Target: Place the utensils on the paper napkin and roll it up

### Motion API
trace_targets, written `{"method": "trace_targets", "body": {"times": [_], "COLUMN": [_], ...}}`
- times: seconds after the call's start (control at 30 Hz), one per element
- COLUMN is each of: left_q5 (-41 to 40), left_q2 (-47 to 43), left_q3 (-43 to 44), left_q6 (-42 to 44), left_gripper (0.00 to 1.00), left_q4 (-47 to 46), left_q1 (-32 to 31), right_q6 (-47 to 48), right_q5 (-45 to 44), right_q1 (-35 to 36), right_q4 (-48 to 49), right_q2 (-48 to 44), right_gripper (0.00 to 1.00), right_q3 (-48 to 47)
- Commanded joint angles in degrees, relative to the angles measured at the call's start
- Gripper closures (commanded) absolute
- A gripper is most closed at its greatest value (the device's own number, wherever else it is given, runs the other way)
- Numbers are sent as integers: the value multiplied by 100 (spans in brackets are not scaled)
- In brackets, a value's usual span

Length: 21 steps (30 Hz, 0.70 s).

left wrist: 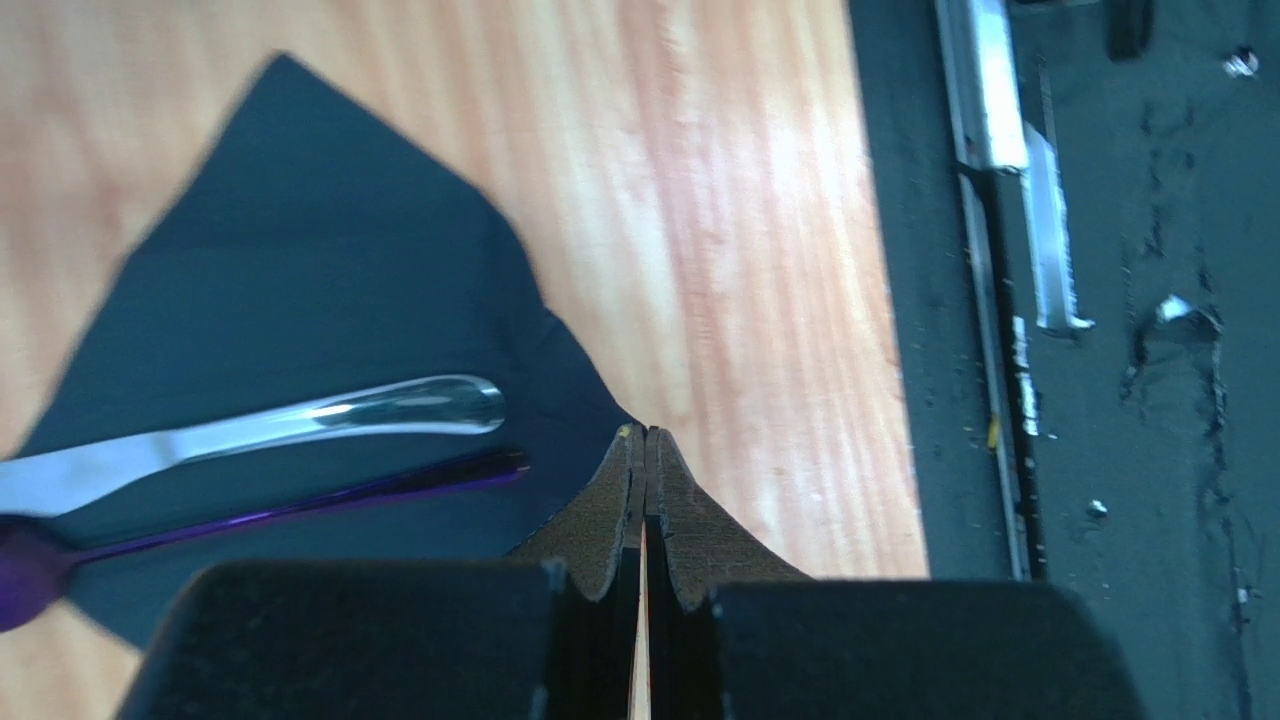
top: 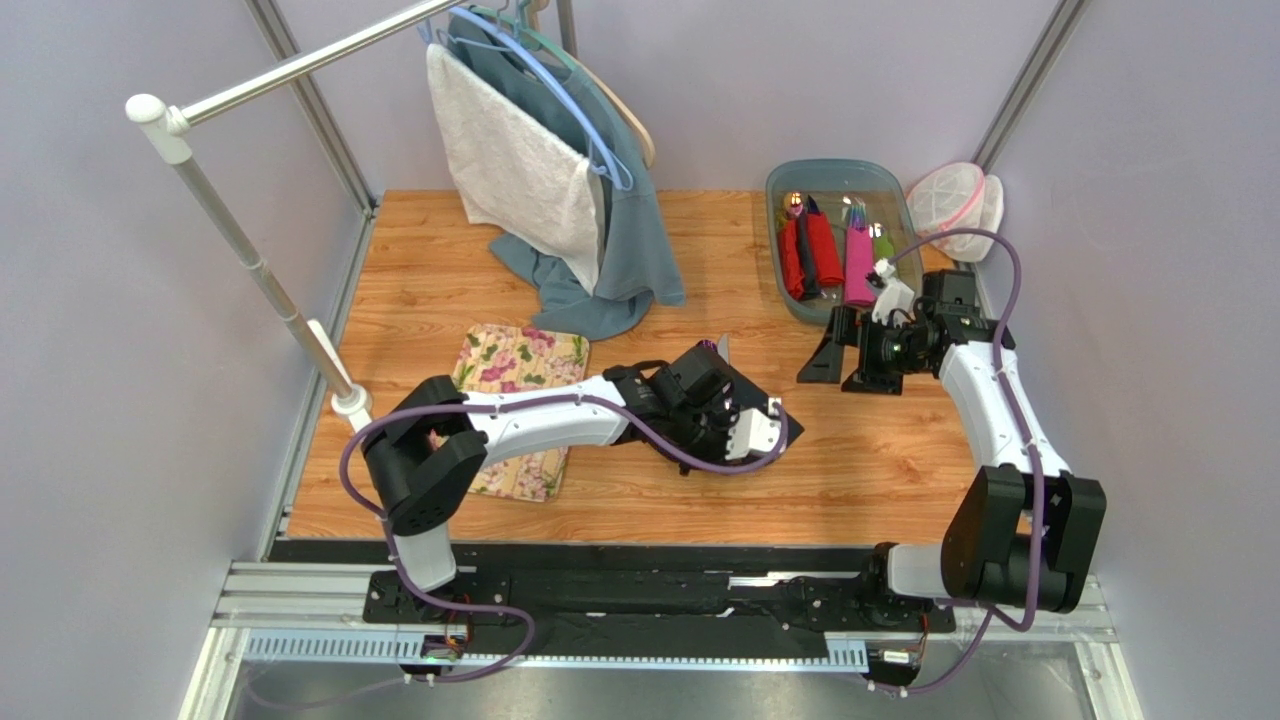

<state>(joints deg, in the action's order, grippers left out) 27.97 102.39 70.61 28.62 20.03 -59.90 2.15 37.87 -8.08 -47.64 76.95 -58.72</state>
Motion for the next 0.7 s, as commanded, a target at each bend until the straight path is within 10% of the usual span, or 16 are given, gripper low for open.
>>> {"method": "trace_targets", "body": {"times": [0.0,0.3,0.67], "left_q5": [86,-186,-432], "left_q2": [175,738,1055], "left_q3": [524,919,1069], "left_q6": [-94,-85,-208], "left_gripper": [100,100,100], "left_q4": [115,-8,-157], "left_q1": [268,619,769], "right_q6": [-136,-610,-1129], "right_q5": [326,932,1399], "right_q1": [-27,-27,297], "right_q4": [106,35,246], "right_q2": [66,443,1059], "right_gripper": [3,43,58], "right_q3": [141,343,581]}}
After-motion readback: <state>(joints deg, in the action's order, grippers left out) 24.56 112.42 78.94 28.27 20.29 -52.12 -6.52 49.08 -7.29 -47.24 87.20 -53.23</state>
